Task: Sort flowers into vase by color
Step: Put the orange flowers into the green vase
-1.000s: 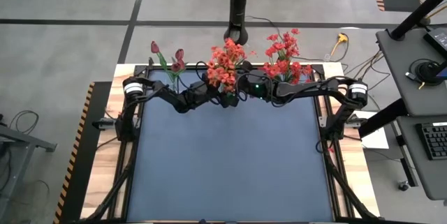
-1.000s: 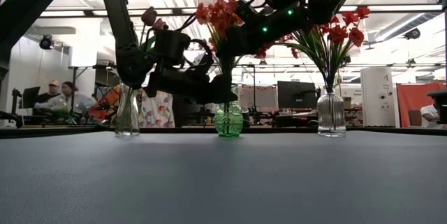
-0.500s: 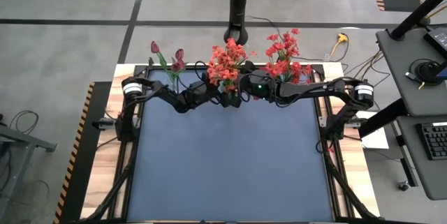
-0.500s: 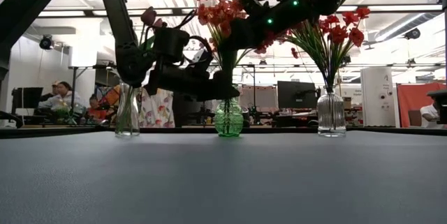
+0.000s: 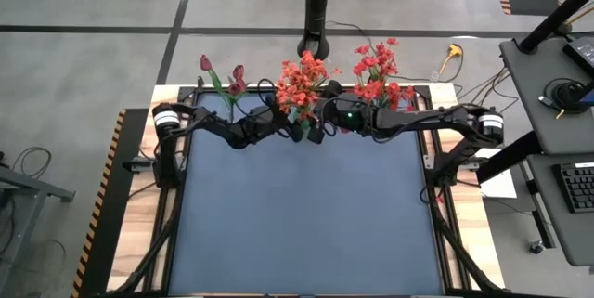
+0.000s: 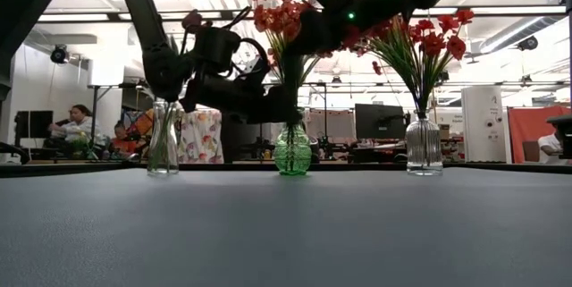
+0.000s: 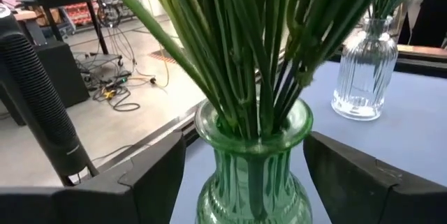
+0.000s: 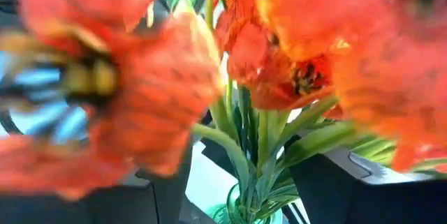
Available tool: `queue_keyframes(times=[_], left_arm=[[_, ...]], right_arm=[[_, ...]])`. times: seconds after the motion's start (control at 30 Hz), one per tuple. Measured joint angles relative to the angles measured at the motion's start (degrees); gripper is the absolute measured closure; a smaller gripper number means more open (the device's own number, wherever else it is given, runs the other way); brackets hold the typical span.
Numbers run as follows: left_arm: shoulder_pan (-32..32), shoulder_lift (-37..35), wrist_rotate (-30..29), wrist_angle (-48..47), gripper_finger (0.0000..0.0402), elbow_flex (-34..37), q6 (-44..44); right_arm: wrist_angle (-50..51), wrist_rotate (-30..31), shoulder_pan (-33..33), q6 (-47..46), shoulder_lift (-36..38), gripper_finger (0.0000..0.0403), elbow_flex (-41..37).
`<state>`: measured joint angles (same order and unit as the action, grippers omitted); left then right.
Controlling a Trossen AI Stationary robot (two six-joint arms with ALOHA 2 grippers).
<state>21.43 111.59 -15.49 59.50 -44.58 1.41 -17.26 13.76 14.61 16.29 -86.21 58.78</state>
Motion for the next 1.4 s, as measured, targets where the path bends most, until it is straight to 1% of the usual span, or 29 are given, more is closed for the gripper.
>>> queue_keyframes(times=[0.17,0.47,0.67,0.8,0.97,1.27,1.4], left_arm=[[-0.1,-0.4,0.0,-1.9,0.0129,0.2,-0.1],[-1.6,-5.3,-0.1,-12.4,0.0129,0.6,-0.4],[-3.0,-9.1,-0.7,-20.5,0.0129,0.6,-0.5],[-4.3,-11.6,-2.5,-24.3,0.0129,0.6,-0.6],[-5.5,-14.7,-3.0,-28.3,0.0129,0.5,-0.5],[-7.8,-20.0,-4.3,-37.5,0.0129,0.5,-0.4],[-9.5,-23.0,-6.7,-42.1,0.0129,0.5,-0.4]], right_arm=[[1.4,0.1,-0.5,-0.7,1.0,0.0186,0.0],[5.6,1.9,-1.6,-1.3,3.3,0.0186,0.0],[7.8,2.9,-3.5,-1.3,5.6,0.0186,0.0],[9.0,3.0,-4.8,-1.3,7.4,0.0186,0.0],[10.3,4.3,-6.2,-1.3,9.9,0.0186,0.0],[10.2,4.3,-7.3,-3.4,13.1,0.0186,0.0],[9.5,4.3,-7.5,-4.4,14.3,0.0186,0.0]])
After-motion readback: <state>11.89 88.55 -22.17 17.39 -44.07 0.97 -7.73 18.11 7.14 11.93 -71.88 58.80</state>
